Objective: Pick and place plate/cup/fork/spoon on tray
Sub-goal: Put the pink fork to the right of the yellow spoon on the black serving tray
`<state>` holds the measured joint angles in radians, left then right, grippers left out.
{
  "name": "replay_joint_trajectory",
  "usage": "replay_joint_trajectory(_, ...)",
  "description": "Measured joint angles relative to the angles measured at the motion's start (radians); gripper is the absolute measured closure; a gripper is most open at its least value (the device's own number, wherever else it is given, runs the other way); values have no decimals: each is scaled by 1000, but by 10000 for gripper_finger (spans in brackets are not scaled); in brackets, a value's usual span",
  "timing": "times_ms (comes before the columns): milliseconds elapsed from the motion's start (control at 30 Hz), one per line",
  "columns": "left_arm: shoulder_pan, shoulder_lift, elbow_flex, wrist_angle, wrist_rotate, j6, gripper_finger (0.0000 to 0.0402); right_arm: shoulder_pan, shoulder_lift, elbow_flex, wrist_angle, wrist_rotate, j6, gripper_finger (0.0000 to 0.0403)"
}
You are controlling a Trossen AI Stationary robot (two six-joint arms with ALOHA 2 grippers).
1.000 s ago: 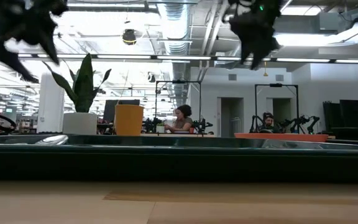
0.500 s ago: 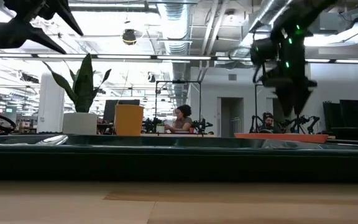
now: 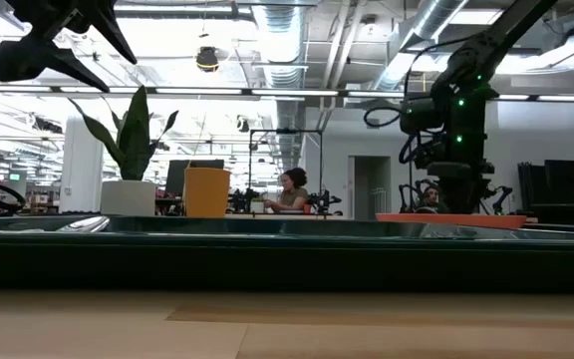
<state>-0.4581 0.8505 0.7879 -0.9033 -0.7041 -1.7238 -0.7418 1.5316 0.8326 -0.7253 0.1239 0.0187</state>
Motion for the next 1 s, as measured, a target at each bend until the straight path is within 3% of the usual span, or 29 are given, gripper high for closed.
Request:
replay_joint_trajectory(133,0,0,0,-7,0,0,182,-2,62,0,9,-3,-28,106)
replay_joint_trajectory(267,0,0,0,-8,0,0,182,-1,106,6,7,-11,-39,148)
replay_joint_trajectory(367,0,0,0,-15,0,0,182,0,113,9,4,-27,-38,212)
replay_joint_trajectory(533,0,0,0,-30,-1,0,182,1,95,21,-5,-25,-31,351)
replay_joint_trajectory(600,0,0,0,-34,-1,0,182,0,83,26,-7,-21,-22,385)
replay_joint_trajectory(1000,0,0,0,-4,0,-29,182,8,-35,91,-69,-16,7,400)
